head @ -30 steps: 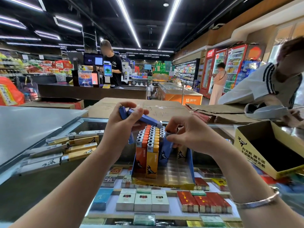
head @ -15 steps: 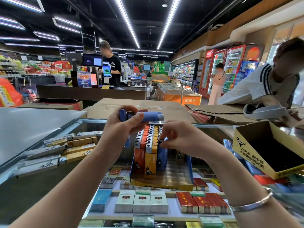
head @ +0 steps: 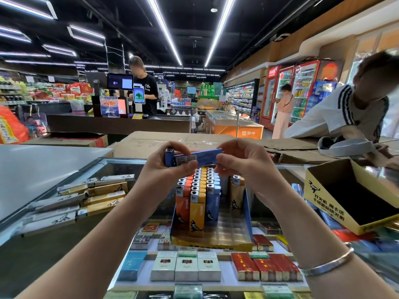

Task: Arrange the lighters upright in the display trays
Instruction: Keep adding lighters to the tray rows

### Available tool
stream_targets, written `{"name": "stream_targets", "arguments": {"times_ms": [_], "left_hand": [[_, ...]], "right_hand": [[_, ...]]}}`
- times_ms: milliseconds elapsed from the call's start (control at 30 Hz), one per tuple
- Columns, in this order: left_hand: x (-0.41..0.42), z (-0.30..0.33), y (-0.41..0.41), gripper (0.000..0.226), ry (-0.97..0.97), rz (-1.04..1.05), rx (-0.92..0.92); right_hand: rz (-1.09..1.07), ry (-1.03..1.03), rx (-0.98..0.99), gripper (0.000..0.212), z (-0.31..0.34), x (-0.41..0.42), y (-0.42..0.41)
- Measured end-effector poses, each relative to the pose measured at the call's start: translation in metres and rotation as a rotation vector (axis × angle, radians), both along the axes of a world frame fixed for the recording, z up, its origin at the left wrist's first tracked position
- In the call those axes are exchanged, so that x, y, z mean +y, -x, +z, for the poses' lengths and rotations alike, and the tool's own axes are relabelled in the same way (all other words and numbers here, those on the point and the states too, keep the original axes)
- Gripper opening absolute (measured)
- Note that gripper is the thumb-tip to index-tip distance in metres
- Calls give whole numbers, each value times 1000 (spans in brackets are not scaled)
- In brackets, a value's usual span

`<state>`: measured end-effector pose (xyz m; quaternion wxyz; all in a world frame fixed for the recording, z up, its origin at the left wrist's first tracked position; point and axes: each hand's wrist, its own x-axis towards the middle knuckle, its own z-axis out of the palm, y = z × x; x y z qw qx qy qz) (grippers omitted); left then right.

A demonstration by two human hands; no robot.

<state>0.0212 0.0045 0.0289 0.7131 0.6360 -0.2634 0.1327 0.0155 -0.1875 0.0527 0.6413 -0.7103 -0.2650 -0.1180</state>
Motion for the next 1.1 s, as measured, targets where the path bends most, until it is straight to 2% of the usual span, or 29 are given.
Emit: {"name": "stream_targets", "arguments": {"times_ms": [100,267,433,633,700,833,900,1000,1100], "left_hand": [[-1,0,2,19,0,-13,-8],[-4,1,5,28,37,-49,13],[-8,2,6,32,10,-102,5],[-9,2,5,37,-21,-16,-59],[-9,2,5,40,-31,27,-64],[-10,3,7,49,-71,105,-78],[-9,4,6,51,-57,124,-54],[-8,4,5,52,-48,154,-36],[-6,4,5,47,18,210,-43]], "right_hand": [[76,-89,40,21,0,-1,0],[232,-114,-31,33,4,-4,2],[122,-146,-82,21,5,-4,2],[23,-451,-9,8,12,-22,1],[-72,-470,-1,9,11,-26,-1],[-228,-333,-6,11,11,-31,-3],[-165,-218,-6,7,11,-30,-1],[-37,11,-42,15,11,-23,5],[30,121,-109,21,15,-17,12]]}}
